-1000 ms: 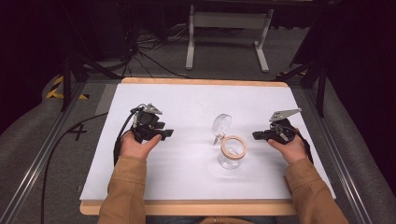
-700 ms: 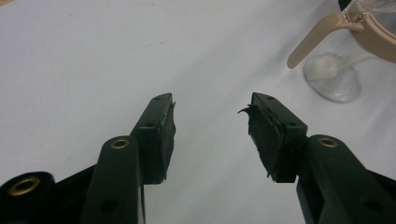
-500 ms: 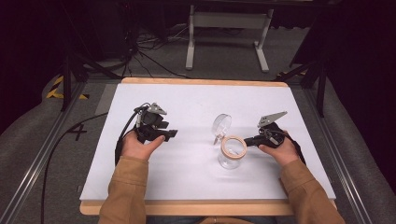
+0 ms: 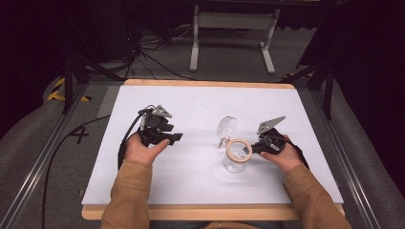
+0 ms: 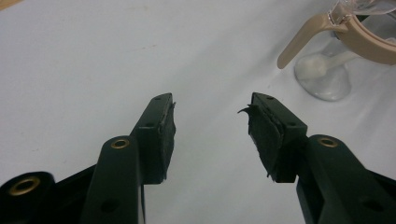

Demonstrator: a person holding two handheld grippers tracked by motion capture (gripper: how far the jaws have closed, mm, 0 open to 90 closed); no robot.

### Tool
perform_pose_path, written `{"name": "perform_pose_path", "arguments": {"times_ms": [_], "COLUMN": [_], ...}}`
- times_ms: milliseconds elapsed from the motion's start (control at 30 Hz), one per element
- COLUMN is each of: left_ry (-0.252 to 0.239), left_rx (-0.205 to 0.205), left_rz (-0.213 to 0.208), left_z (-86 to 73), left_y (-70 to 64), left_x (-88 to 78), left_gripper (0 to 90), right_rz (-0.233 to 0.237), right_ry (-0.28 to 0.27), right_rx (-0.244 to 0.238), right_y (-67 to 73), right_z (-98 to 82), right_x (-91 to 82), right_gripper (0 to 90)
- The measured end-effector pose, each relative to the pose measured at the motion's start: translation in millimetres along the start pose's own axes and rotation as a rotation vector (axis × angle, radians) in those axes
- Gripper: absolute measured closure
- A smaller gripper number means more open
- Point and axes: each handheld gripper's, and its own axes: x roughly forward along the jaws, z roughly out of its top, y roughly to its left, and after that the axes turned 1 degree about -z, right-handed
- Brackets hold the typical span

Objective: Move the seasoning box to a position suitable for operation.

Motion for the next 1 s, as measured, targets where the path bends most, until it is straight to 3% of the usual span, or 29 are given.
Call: {"name": "perform_pose_path", "arguments": {"times_ms": [500, 1000], "left_ry": [0.004, 0.010], "left_rx": [0.005, 0.030], "left_rz": [-0.014, -0.040], "left_z": [4.0, 13.4], "left_y": [-1.5, -4.6], "left_x": [4.4, 13.8], "left_gripper": [51.0, 51.1], "right_rz": [0.019, 0.055], "right_ry": [0.031, 0.071], "right_rx": [-0.039, -0.104], "right_y": [8.0, 31.9], "right_z": [-1.9, -1.7], "right_x": [-3.1, -1.9], "right_gripper": [89.3, 89.3]}}
